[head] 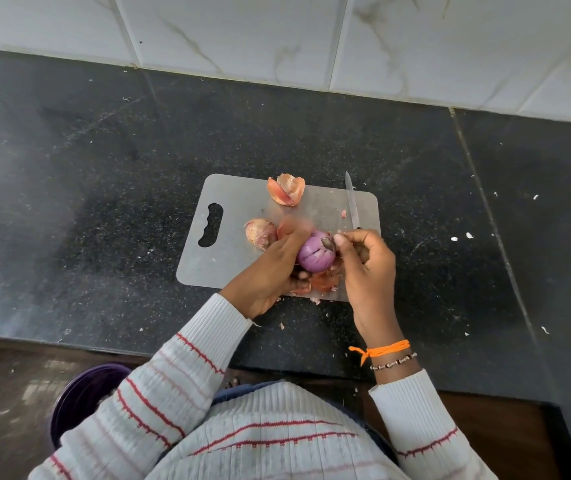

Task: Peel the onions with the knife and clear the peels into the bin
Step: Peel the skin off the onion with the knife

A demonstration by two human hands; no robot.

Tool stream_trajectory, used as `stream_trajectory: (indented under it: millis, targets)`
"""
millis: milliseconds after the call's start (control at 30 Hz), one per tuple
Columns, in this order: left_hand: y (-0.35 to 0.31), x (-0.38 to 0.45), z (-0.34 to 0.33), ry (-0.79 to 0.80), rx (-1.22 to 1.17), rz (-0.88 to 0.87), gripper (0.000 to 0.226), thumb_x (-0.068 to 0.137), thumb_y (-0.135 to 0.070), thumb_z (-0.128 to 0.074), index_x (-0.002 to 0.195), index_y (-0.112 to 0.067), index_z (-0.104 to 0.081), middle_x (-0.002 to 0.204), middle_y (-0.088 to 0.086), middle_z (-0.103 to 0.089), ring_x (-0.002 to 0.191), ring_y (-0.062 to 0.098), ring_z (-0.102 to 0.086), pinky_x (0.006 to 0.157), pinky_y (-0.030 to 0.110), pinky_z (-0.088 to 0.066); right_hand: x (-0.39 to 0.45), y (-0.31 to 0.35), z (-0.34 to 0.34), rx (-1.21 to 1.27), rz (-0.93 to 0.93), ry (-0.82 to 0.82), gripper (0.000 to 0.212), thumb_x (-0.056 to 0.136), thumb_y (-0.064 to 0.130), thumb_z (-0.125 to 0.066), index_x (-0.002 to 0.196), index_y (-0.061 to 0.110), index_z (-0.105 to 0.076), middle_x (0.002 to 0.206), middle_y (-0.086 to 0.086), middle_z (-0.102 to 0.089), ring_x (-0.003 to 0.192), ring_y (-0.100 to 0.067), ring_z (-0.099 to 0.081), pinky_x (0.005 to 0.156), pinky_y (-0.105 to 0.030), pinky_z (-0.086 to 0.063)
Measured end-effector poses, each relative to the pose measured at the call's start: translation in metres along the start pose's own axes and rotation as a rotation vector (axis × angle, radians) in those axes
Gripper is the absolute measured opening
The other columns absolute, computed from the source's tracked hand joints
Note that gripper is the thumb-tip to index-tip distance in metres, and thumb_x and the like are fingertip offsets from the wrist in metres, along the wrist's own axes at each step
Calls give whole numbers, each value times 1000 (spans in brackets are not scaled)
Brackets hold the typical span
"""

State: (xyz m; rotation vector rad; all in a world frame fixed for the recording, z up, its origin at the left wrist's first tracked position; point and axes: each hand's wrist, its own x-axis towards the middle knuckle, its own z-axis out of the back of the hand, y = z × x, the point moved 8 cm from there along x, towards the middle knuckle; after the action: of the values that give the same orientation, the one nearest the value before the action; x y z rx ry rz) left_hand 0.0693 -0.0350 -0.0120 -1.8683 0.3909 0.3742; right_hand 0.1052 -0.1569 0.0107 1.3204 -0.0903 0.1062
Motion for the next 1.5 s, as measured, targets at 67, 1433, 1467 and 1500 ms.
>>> stream_trajectory:
  millis: [67, 1433, 1467, 1500]
  targets:
    - [-2, -2, -4, 61, -89, 5, 40, 98, -42, -38, 110, -11, -60, 85, 6, -71, 67, 12, -65, 62, 20, -55, 1, -4, 3, -29, -4, -31, 31, 85, 45, -54, 86, 14, -57, 90, -6, -65, 87, -19, -63, 78, -44, -53]
    - [-2, 1, -1, 161, -132, -91, 34, 85, -25, -56, 116, -14, -47, 125, 19, -53, 113, 30, -59, 91, 44, -52, -1, 30, 0, -89, 235, 71, 4, 81, 9, -71, 82, 9, -67, 86, -2, -64, 83, -8, -62, 72, -25, -53]
    - [-3, 0, 0, 167, -142, -96, 37, 83, -23, -57, 117, -13, -47, 122, 16, -55, 110, 28, -60, 89, 42, -53, 0, 28, 1, -114, 234, 54, 3, 82, 11, -69, 82, 10, -66, 85, -2, -64, 83, -9, -61, 72, -25, -53]
    - [-3, 0, 0, 174, -149, -103, 39, 82, -21, -57, 119, -13, -48, 119, 14, -55, 107, 26, -61, 88, 40, -54, 1, 24, 4, -128, 213, 26, 4, 84, 14, -68, 83, 11, -65, 86, -2, -63, 82, -11, -61, 72, -26, -53]
